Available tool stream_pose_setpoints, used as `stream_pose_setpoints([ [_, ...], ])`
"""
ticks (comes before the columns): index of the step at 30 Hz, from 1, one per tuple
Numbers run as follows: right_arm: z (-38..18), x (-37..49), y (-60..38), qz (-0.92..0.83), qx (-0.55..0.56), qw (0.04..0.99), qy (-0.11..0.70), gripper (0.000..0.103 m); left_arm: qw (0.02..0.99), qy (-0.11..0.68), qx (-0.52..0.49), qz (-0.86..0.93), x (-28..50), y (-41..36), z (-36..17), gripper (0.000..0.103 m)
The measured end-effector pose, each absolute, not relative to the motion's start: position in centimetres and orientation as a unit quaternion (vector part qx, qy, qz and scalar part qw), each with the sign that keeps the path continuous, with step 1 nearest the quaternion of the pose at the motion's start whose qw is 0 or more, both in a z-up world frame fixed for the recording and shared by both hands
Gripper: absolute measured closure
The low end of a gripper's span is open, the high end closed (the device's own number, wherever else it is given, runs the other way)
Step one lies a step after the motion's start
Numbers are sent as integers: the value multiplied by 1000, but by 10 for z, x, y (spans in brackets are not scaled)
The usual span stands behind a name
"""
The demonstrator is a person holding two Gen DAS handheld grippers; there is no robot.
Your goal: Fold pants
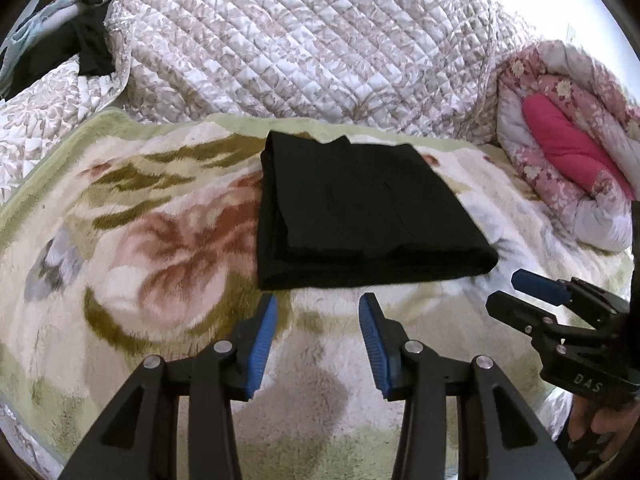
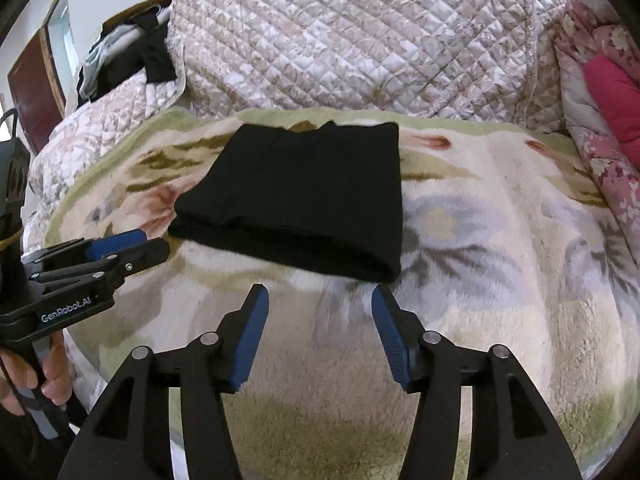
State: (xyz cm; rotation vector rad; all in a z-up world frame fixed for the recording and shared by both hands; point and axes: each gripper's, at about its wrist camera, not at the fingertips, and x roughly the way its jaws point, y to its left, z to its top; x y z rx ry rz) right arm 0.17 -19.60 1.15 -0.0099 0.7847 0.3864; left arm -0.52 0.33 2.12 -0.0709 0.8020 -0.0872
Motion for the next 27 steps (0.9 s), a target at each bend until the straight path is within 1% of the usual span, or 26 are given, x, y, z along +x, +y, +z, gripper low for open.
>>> stream_pose_setpoints([
  [9, -8, 9, -190, 173, -23, 895, 411, 49, 908, 417, -36, -25, 2, 7, -1, 58],
  [16, -11, 10, -190, 172, -25, 894, 413, 46, 908, 417, -21, -28, 2, 1, -5, 50],
  [27, -11, 11, -190, 173, -25, 894, 412, 44, 909, 416, -12, -28, 1, -3, -8, 45],
])
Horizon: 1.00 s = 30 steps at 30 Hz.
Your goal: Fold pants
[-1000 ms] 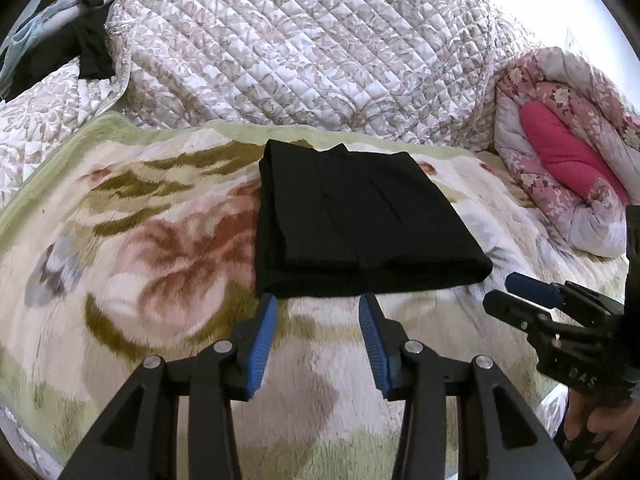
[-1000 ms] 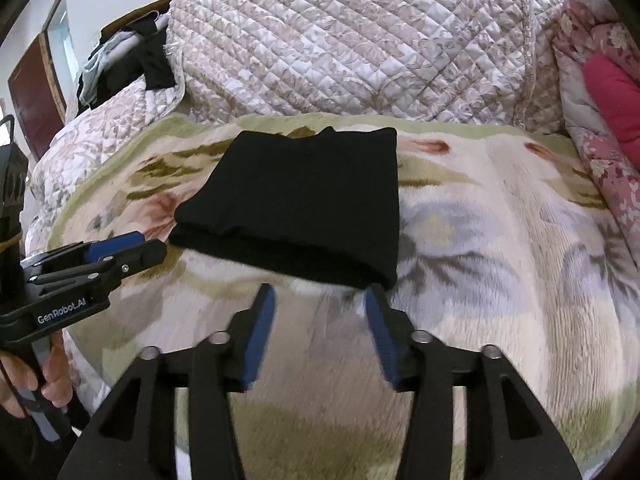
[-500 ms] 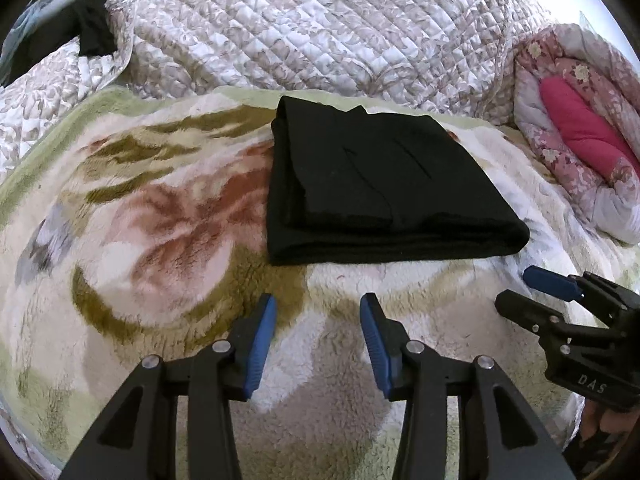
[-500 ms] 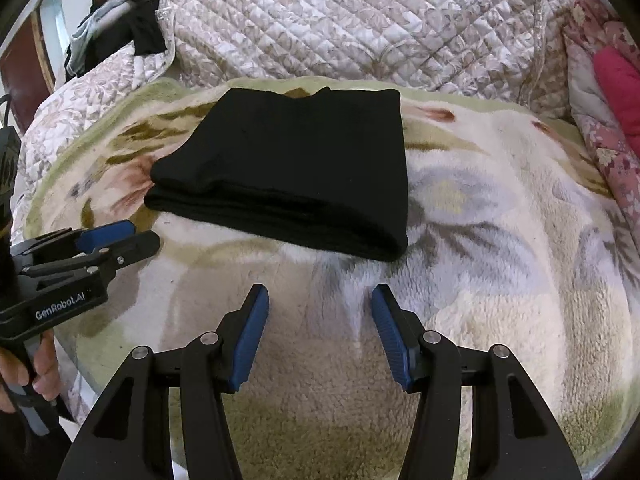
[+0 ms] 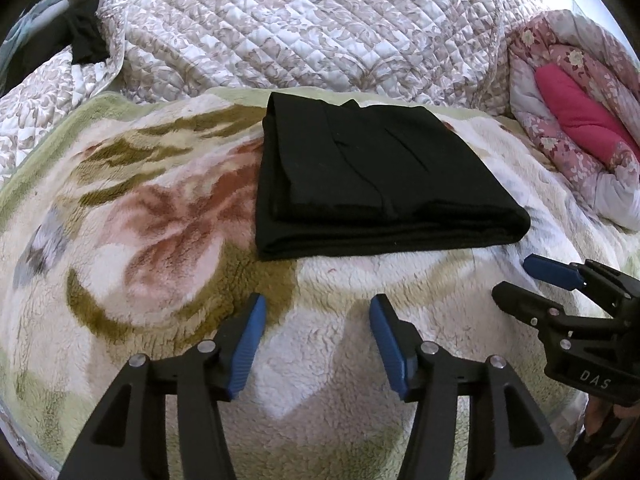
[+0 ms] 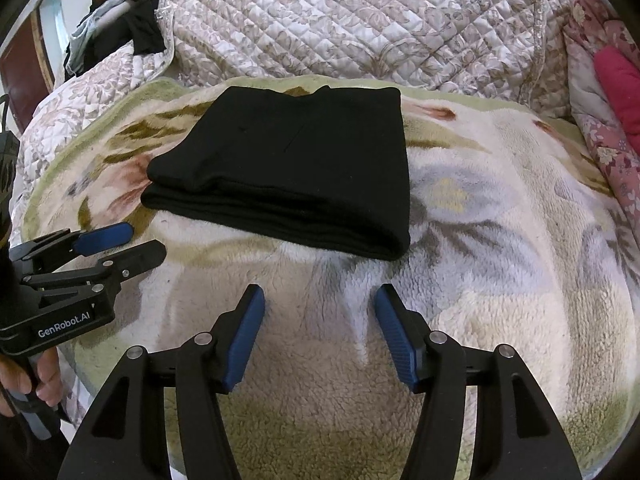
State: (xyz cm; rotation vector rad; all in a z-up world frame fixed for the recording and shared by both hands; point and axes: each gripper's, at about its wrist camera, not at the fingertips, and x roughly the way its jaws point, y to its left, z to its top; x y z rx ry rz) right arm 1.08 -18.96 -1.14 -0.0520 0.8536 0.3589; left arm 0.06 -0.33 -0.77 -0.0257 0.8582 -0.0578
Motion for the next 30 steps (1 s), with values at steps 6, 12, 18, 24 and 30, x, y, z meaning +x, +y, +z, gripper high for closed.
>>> stream_pose_setpoints([
  [6, -12, 10, -190, 173, -25, 894, 412, 44, 908, 417, -10, -27, 1, -5, -8, 44],
  [12, -12, 11, -190, 173, -26, 895, 411, 43, 907, 419, -5, -28, 1, -5, -8, 42],
  [18, -12, 10, -189, 173, -26, 895, 411, 43, 906, 421, 0, -28, 2, -7, -8, 40],
  [24, -12, 10, -189, 172, -26, 895, 410, 43, 906, 422, 1, -27, 2, -7, -8, 39],
  [30, -12, 10, -189, 172, -26, 895, 410, 43, 906, 423, 0, -28, 2, -7, -8, 38],
])
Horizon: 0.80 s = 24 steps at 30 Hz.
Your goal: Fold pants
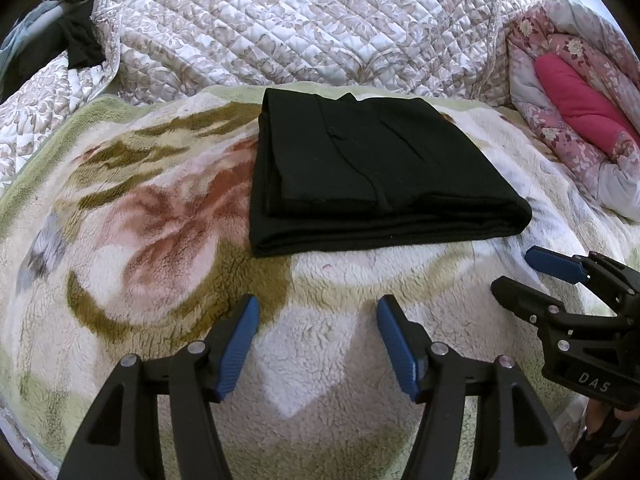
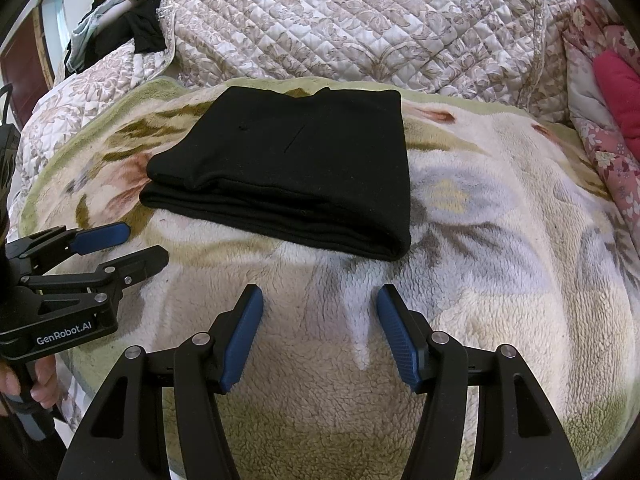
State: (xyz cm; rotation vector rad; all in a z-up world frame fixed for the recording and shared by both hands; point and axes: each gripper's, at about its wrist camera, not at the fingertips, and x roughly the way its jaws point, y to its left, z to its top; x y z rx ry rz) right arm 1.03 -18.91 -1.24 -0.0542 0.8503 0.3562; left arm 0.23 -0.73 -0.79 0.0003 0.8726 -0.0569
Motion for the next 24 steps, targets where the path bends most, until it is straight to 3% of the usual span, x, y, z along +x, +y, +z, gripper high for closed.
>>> stream_pose_setpoints([
  [24, -13, 10, -188, 170, -26, 896, 409, 43, 903, 430, 5, -21, 3, -8, -9, 35],
])
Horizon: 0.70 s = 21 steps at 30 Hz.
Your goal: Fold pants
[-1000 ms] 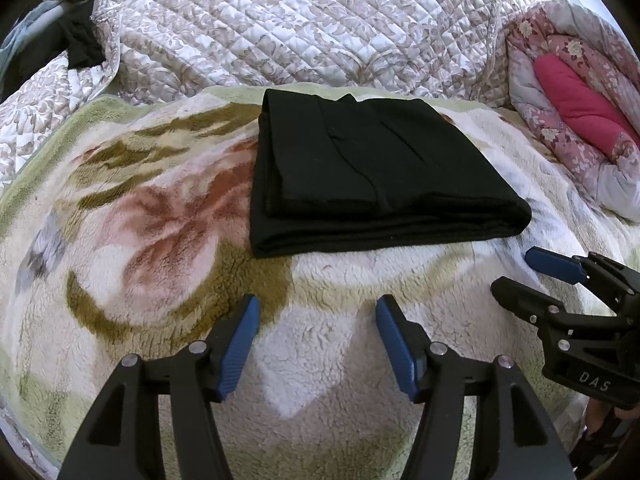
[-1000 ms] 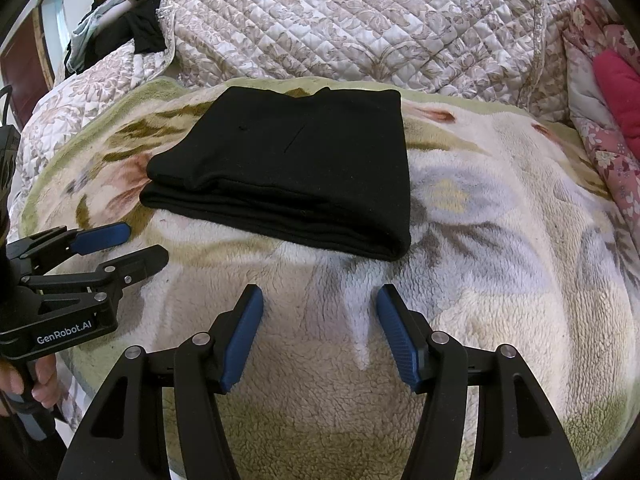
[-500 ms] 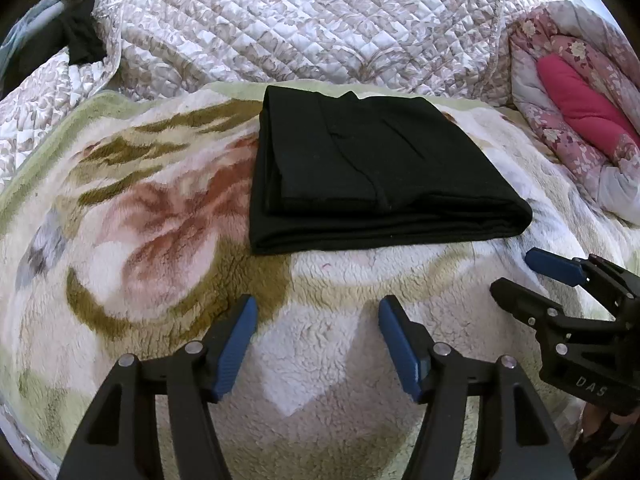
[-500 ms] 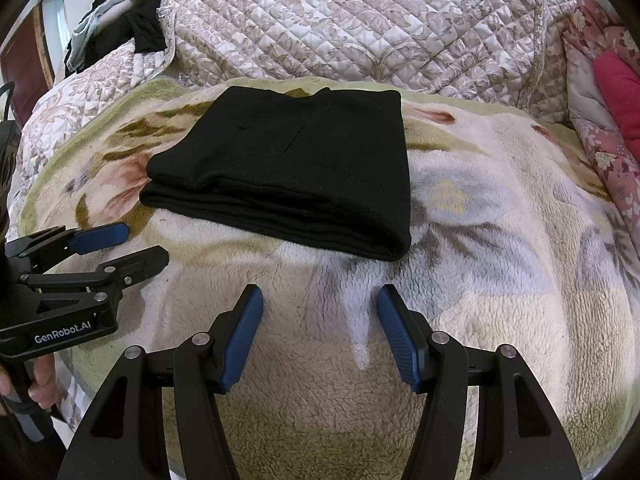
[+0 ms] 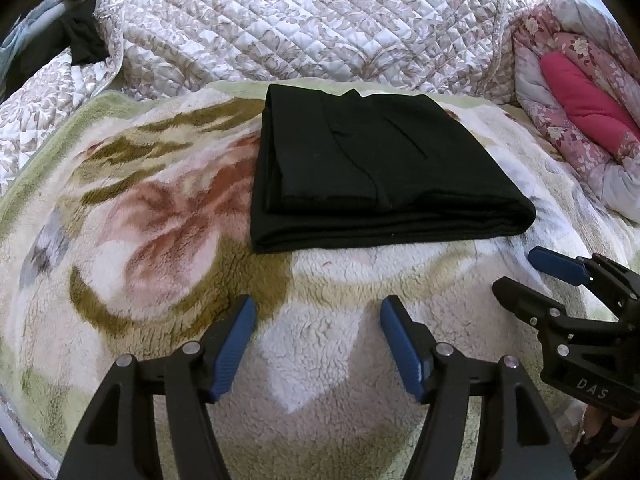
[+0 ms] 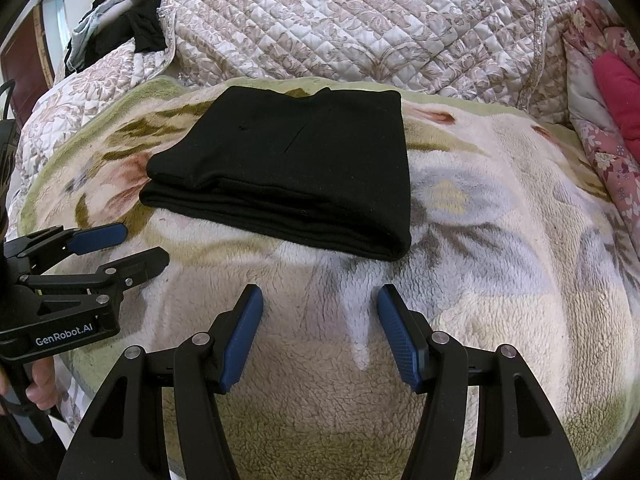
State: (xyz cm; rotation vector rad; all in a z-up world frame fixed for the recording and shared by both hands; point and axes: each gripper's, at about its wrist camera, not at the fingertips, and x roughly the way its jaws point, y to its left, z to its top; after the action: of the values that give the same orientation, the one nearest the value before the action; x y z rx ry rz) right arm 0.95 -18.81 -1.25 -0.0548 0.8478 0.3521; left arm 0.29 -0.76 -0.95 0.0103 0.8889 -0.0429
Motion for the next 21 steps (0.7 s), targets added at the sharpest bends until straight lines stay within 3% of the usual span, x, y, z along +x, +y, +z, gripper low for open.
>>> stream_pose_setpoints([
  [21, -13, 9, -188, 169, -27, 897, 408, 43, 902, 431, 6, -22, 3, -7, -10, 34],
])
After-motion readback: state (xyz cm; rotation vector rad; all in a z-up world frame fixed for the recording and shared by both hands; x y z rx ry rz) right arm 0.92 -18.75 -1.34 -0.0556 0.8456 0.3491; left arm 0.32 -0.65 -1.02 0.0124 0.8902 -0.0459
